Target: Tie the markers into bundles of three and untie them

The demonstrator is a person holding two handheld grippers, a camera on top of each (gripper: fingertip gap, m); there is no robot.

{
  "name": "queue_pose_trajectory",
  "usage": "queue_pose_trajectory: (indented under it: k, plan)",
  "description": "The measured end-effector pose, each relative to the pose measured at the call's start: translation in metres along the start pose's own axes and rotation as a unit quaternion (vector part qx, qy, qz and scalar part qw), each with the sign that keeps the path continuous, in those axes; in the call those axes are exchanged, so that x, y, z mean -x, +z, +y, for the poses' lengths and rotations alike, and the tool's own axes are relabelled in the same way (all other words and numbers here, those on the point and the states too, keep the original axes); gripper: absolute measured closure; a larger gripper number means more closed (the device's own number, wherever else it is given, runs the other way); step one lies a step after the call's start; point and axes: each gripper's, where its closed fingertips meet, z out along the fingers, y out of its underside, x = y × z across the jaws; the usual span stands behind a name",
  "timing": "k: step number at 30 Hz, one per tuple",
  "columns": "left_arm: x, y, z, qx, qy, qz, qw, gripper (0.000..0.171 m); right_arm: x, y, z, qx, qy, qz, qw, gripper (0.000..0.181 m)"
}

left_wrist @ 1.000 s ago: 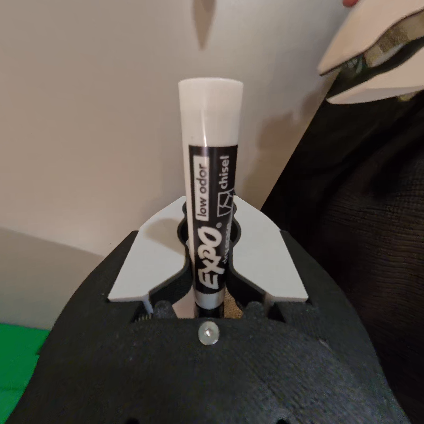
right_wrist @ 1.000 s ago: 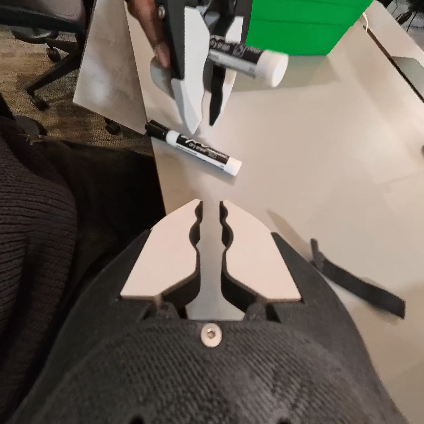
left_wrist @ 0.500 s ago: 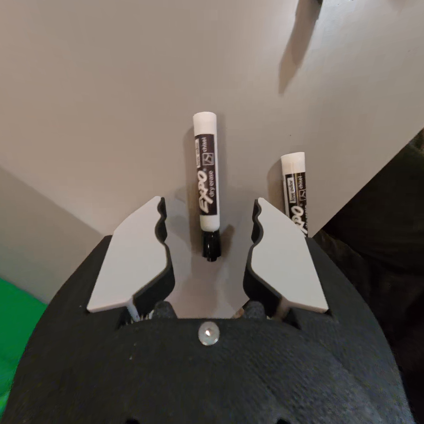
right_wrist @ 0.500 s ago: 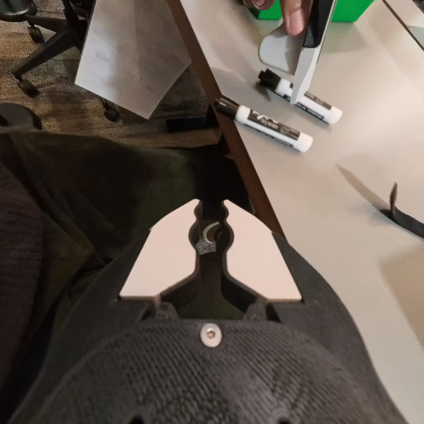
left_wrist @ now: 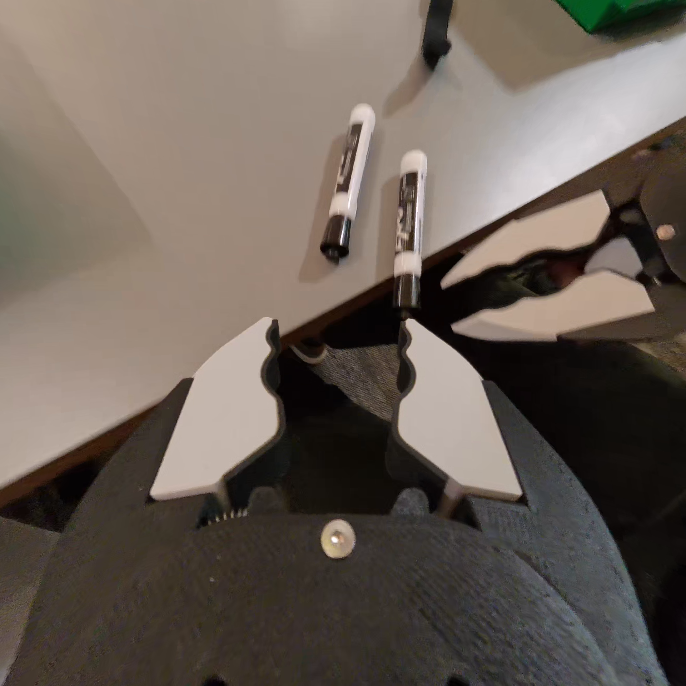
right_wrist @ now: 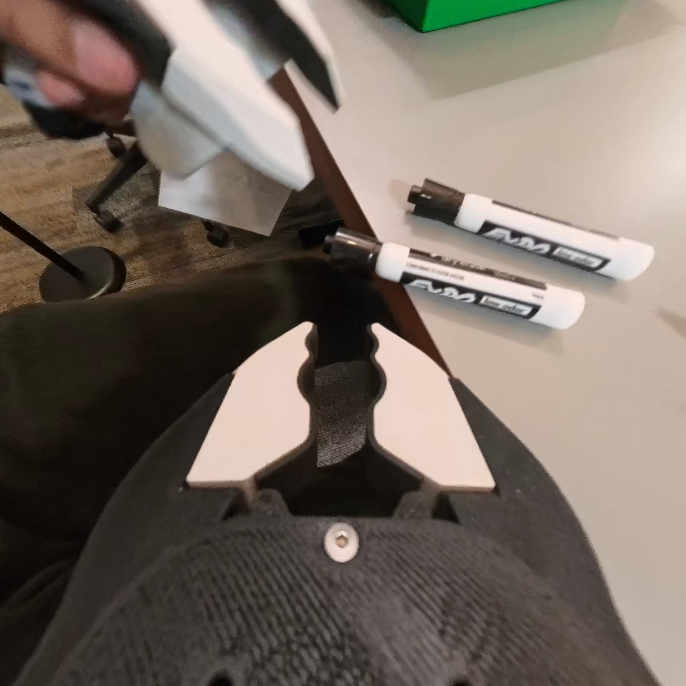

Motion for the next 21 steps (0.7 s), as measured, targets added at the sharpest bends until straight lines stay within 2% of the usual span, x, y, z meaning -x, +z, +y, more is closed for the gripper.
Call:
queue_pose_trajectory:
  k: [4, 7, 13, 16, 18, 21]
  plan:
    - [-0.006, -0.007, 0.039, 0.031, -0.060, 0.035, 0.997, 0.108, -0.010, 0.007, -0.009, -0.013, 0.005, 0.010, 1.000, 0.157]
    - [-0.005, -0.022, 0.059, 0.035, -0.090, 0.038, 0.995, 0.108, -0.011, 0.011, -0.020, -0.027, 0.036, -0.007, 0.999, 0.159]
    - [0.009, -0.052, 0.084, 0.032, -0.114, 0.005, 0.993, 0.109, -0.018, 0.020, -0.038, -0.028, 0.059, -0.006, 0.998, 0.168]
    - [0.015, -0.060, 0.095, 0.034, -0.124, -0.004, 0.992, 0.109, -0.037, 0.024, -0.043, -0.014, 0.051, 0.029, 0.998, 0.162]
    - [0.017, -0.064, 0.101, 0.038, -0.131, -0.004, 0.991, 0.109, -0.046, 0.027, -0.039, 0.008, 0.052, 0.032, 0.998, 0.154]
    - [0.020, -0.068, 0.111, 0.045, -0.136, -0.006, 0.990, 0.110, -0.055, 0.027, -0.038, 0.020, 0.026, 0.036, 0.999, 0.153]
